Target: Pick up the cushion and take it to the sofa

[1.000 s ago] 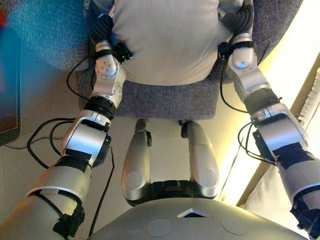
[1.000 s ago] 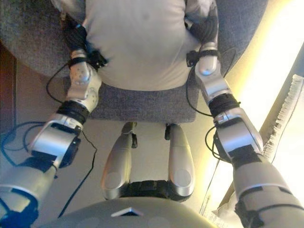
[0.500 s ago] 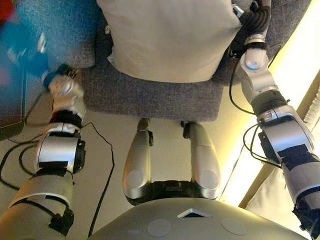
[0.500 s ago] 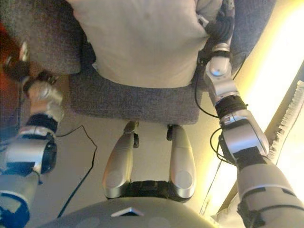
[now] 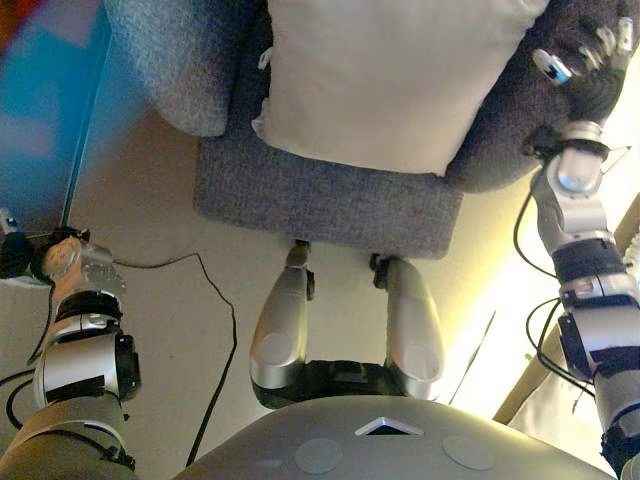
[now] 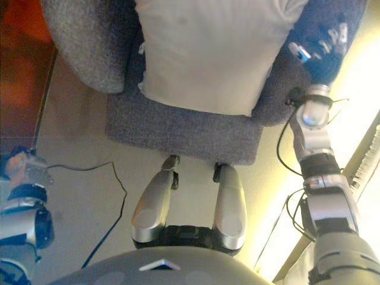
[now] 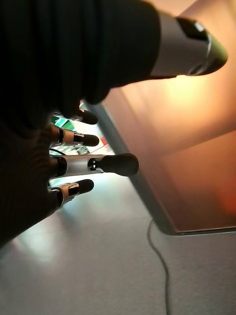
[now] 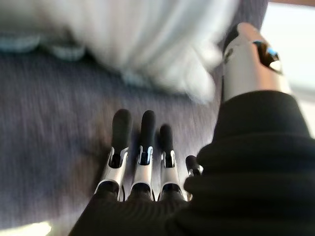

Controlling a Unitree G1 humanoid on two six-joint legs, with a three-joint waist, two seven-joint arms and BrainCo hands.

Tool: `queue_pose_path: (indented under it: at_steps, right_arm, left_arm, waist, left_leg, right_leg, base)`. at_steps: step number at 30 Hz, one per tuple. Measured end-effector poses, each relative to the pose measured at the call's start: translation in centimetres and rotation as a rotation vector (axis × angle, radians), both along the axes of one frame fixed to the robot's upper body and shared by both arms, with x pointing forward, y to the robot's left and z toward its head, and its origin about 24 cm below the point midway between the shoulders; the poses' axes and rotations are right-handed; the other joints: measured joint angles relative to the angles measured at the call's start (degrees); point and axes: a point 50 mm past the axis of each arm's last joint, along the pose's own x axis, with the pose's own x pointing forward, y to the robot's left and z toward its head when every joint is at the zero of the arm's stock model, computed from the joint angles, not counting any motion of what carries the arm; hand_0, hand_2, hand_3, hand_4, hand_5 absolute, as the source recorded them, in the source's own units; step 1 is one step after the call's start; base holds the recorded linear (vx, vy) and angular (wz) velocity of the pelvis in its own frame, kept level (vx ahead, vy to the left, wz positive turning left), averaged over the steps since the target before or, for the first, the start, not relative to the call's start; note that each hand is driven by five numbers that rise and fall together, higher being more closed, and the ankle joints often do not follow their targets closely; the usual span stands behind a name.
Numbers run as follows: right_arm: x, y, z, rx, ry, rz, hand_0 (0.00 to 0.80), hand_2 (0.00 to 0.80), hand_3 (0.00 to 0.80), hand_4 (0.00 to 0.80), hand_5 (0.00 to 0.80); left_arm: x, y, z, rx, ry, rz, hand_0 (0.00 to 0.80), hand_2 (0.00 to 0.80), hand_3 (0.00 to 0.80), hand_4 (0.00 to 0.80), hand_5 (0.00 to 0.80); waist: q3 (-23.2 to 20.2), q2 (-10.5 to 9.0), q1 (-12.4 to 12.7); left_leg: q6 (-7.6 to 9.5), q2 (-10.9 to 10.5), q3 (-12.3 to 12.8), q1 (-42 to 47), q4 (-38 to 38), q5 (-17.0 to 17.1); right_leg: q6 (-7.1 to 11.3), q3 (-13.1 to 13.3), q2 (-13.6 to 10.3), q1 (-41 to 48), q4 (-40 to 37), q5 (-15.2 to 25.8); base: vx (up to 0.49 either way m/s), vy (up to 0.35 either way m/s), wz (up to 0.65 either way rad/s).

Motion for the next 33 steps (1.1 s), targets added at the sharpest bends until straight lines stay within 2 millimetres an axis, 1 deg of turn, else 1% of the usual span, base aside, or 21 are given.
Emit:
queue_pose_path:
  at_steps: [3, 5, 7, 10, 13, 14, 15, 16, 18, 19, 21, 22, 24, 25, 26, 27, 28, 30, 31, 32, 33]
  right_arm:
    - [-3.0, -4.8, -1.9, 0.098, 0.056, -0.197, 0.0, 0.0, 0.0, 0.0, 0.0]
    - [-5.2, -6.6, -3.8, 0.15, 0.105, -0.285, 0.0, 0.0, 0.0, 0.0, 0.0]
    - [-6.7, -7.4, -5.2, 0.18, 0.142, -0.329, 0.0, 0.0, 0.0, 0.0, 0.0]
    - [-8.9, -8.7, -7.2, 0.199, 0.219, -0.404, 0.0, 0.0, 0.0, 0.0, 0.0]
    - [-11.0, -9.5, -9.4, 0.209, 0.346, -0.444, 0.0, 0.0, 0.0, 0.0, 0.0]
    - [-11.9, -9.6, -10.7, 0.221, 0.421, -0.445, 0.0, 0.0, 0.0, 0.0, 0.0]
    - [-13.2, -9.6, -12.8, 0.251, 0.53, -0.449, 0.0, 0.0, 0.0, 0.0, 0.0]
    - [-14.3, -9.3, -14.5, 0.285, 0.611, -0.455, 0.0, 0.0, 0.0, 0.0, 0.0]
    - [-17.2, -8.1, -18.6, 0.376, 0.811, -0.445, 0.0, 0.0, 0.0, 0.0, 0.0]
    - [-19.0, -7.2, -20.6, 0.431, 0.903, -0.445, 0.0, 0.0, 0.0, 0.0, 0.0]
    - [-22.3, -4.7, -24.3, 0.55, 1.089, -0.438, 0.0, 0.0, 0.0, 0.0, 0.0]
    - [-24.0, -3.1, -25.9, 0.59, 1.191, -0.416, 0.0, 0.0, 0.0, 0.0, 0.0]
    - [-26.2, -0.3, -27.9, 0.635, 1.345, -0.352, 0.0, 0.0, 0.0, 0.0, 0.0]
    - [-26.9, 0.9, -28.6, 0.641, 1.41, -0.312, 0.0, 0.0, 0.0, 0.0, 0.0]
    - [-27.5, 2.2, -29.3, 0.638, 1.496, -0.259, 0.0, 0.0, 0.0, 0.0, 0.0]
    - [-28.0, 3.3, -29.8, 0.651, 1.555, -0.218, 0.0, 0.0, 0.0, 0.0, 0.0]
    - [-28.6, 4.3, -30.2, 0.655, 1.613, -0.182, 0.0, 0.0, 0.0, 0.0, 0.0]
    - [-28.7, 5.7, -30.7, 0.632, 1.678, -0.092, 0.0, 0.0, 0.0, 0.0, 0.0]
    - [-28.5, 6.2, -30.8, 0.629, 1.684, -0.071, 0.0, 0.0, 0.0, 0.0, 0.0]
    - [-28.3, 6.6, -30.9, 0.615, 1.695, -0.049, 0.0, 0.0, 0.0, 0.0, 0.0]
    - [-28.0, 6.9, -31.0, 0.597, 1.7, -0.025, 0.0, 0.0, 0.0, 0.0, 0.0]
  left_arm:
    - [-2.4, 0.6, -1.3, -0.055, 0.026, 0.073, 0.0, 0.0, 0.0, 0.0, 0.0]
    - [-4.4, 0.9, -2.4, -0.082, 0.067, 0.112, 0.0, 0.0, 0.0, 0.0, 0.0]
    - [-6.1, 0.7, -3.7, -0.118, 0.099, 0.147, 0.0, 0.0, 0.0, 0.0, 0.0]
    - [-7.4, -0.2, -5.4, -0.165, 0.146, 0.149, 0.0, 0.0, 0.0, 0.0, 0.0]
    - [-8.3, -1.1, -7.2, -0.223, 0.183, 0.077, 0.0, 0.0, 0.0, 0.0, 0.0]
    - [-8.6, -1.8, -8.2, -0.262, 0.214, 0.019, 0.0, 0.0, 0.0, 0.0, 0.0]
    - [-9.1, -2.8, -9.6, -0.322, 0.264, -0.049, 0.0, 0.0, 0.0, 0.0, 0.0]
    - [-9.6, -3.6, -10.7, -0.374, 0.302, -0.09, 0.0, 0.0, 0.0, 0.0, 0.0]
    - [-12.0, -6.2, -13.7, -0.576, 0.426, -0.233, 0.0, 0.0, 0.0, 0.0, 0.0]
    - [-13.4, -8.0, -15.1, -0.686, 0.475, -0.289, 0.0, 0.0, 0.0, 0.0, 0.0]
    - [-15.7, -11.6, -17.3, -0.889, 0.538, -0.361, 0.0, 0.0, 0.0, 0.0, 0.0]
    - [-17.2, -13.3, -18.0, -0.968, 0.614, -0.423, 0.0, 0.0, 0.0, 0.0, 0.0]
    - [-18.9, -15.2, -18.7, -1.052, 0.725, -0.539, 0.0, 0.0, 0.0, 0.0, 0.0]
    - [-19.3, -15.8, -18.9, -1.075, 0.76, -0.593, 0.0, 0.0, 0.0, 0.0, 0.0]
    - [-19.4, -16.3, -19.0, -1.08, 0.827, -0.691, 0.0, 0.0, 0.0, 0.0, 0.0]
    - [-19.3, -16.8, -19.2, -1.086, 0.855, -0.76, 0.0, 0.0, 0.0, 0.0, 0.0]
    - [-19.2, -17.3, -19.3, -1.091, 0.879, -0.826, 0.0, 0.0, 0.0, 0.0, 0.0]
    - [-19.0, -18.2, -19.5, -1.099, 0.909, -0.926, 0.0, 0.0, 0.0, 0.0, 0.0]
    - [-18.8, -18.7, -19.6, -1.108, 0.899, -0.949, 0.0, 0.0, 0.0, 0.0, 0.0]
    - [-18.7, -19.1, -19.7, -1.114, 0.899, -0.973, 0.0, 0.0, 0.0, 0.0, 0.0]
    - [-18.5, -19.2, -19.7, -1.111, 0.898, -0.985, 0.0, 0.0, 0.0, 0.0, 0.0]
  waist:
    - [-0.2, -0.02, -0.1]
    - [-1.3, 0.02, -0.4]
    - [-3.5, 0.2, -1.8]
    - [-8.2, 0.4, -3.0]
    - [-11.6, 0.49, -3.1]
    - [-12.7, 0.5, -3.1]
    - [-13.0, 0.46, -3.2]
    - [-13.4, 0.4, -3.1]
    - [-15.1, 0.26, -3.2]
    - [-15.6, 0.34, -3.2]
    - [-16.3, 0.43, -3.2]
    - [-17.4, 0.51, -3.2]
    - [-19.1, 0.52, -3.2]
    - [-20.0, 0.64, -3.3]
    - [-20.6, 0.62, -3.3]
    - [-21.2, 0.61, -3.2]
    - [-21.9, 0.67, -3.2]
    - [-23.3, 0.34, -3.1]
    - [-23.8, 0.68, -3.1]
    - [-24.0, 0.5, -3.0]
    - [-24.2, 0.69, -3.0]
  left_leg:
    - [0.44, 0.1, 0.2, 1.7, -0.4, -0.1]
    - [0.5, 0.4, 0.2, 3.1, -1.3, -0.3]
    - [0.49, 0.6, 0.1, 4.1, -1.6, -0.6]
    - [0.33, 1.1, 0.3, 5.9, -2.0, -1.2]
    - [0.2, 1.6, 1.1, 7.5, -1.9, -2.1]
    - [0.14, 1.7, 1.2, 7.7, -1.8, -2.3]
    - [0.06, 1.8, 1.2, 8.9, -1.8, -2.6]
    - [0.0, 1.9, 1.2, 9.6, -1.8, -2.8]
    - [-0.05, 2.1, 1.5, 10.4, -1.7, -4.0]
    - [-0.06, 2.1, 1.6, 11.0, -1.8, -4.2]
    - [-0.02, 2.3, 1.9, 13.1, -2.0, -4.6]
    - [0.04, 2.3, 2.3, 13.7, -2.0, -4.9]
    - [0.3, 2.4, 2.9, 14.8, -2.1, -5.2]
    - [0.36, 2.4, 2.9, 14.9, -2.2, -5.2]
    - [0.41, 2.4, 3.0, 15.5, -2.2, -5.2]
    - [0.24, 2.4, 3.0, 16.0, -2.2, -5.1]
    - [0.49, 2.5, 3.1, 16.4, -2.2, -5.6]
    - [0.25, 2.5, 3.1, 16.6, -2.2, -5.8]
    - [0.19, 2.6, 3.2, 16.8, -2.1, -5.8]
    - [0.19, 2.7, 3.3, 17.2, -2.1, -5.8]
    - [0.12, 2.8, 3.4, 17.6, -2.0, -5.9]
  right_leg:
    - [0.19, 0.0, 0.3, 2.2, -1.6, 0.3]
    - [0.09, -0.2, 0.7, 3.8, -2.8, 0.4]
    - [0.08, -0.7, 0.9, 5.2, -3.9, 0.4]
    - [0.14, -0.7, 1.5, 7.5, -5.7, 0.3]
    - [0.34, -0.4, 2.0, 9.3, -6.8, 0.2]
    - [0.33, -0.3, 2.2, 9.7, -7.1, 0.2]
    - [0.31, -0.2, 2.4, 11.1, -7.4, 0.2]
    - [0.29, -0.2, 2.5, 11.9, -7.6, 0.2]
    - [0.17, 0.1, 2.7, 12.6, -7.7, -0.1]
    - [0.17, 0.4, 2.7, 13.1, -7.9, -0.2]
    - [0.2, 0.5, 2.9, 15.4, -8.8, -0.2]
    - [0.23, 0.7, 3.0, 16.2, -9.3, -0.2]
    - [0.27, 0.9, 3.1, 17.1, -9.8, -0.2]
    - [0.3, 0.9, 3.2, 17.3, -10.0, -0.2]
    - [0.32, 0.9, 3.2, 18.0, -10.2, -0.2]
    - [0.32, 0.9, 3.2, 18.3, -10.3, -0.2]
    - [0.33, 0.9, 3.2, 18.8, -10.4, -0.2]
    - [0.28, 1.0, 3.2, 18.9, -10.3, -0.3]
    - [-0.07, 1.0, 3.3, 19.0, -10.2, -0.5]
    - [-0.12, 1.2, 3.4, 19.2, -10.1, -0.5]
    - [-0.23, 1.3, 3.5, 19.6, -10.1, -0.6]
  base:
    - [0.048, 0.016, -0.06]
    - [0.049, 0.016, -0.06]
    - [0.05, 0.038, 0.0]
    - [0.046, 0.051, -0.04]
    - [0.051, 0.035, -0.12]
    - [0.069, 0.03, -0.05]
    - [0.083, 0.025, -0.04]
    - [0.087, 0.022, -0.05]
    - [0.144, 0.031, -0.07]
    - [0.184, 0.044, -0.07]
    - [0.177, 0.037, -0.09]
    - [0.138, 0.021, -0.13]
    - [0.087, 0.004, -0.13]
    - [0.064, -0.011, -0.07]
    - [0.055, -0.02, -0.02]
    - [0.046, -0.024, -0.02]
    - [0.038, -0.023, -0.02]
    - [0.019, -0.01, -0.01]
    - [0.022, -0.024, -0.05]
    - [0.017, -0.024, -0.05]
    - [0.02, -0.019, -0.08]
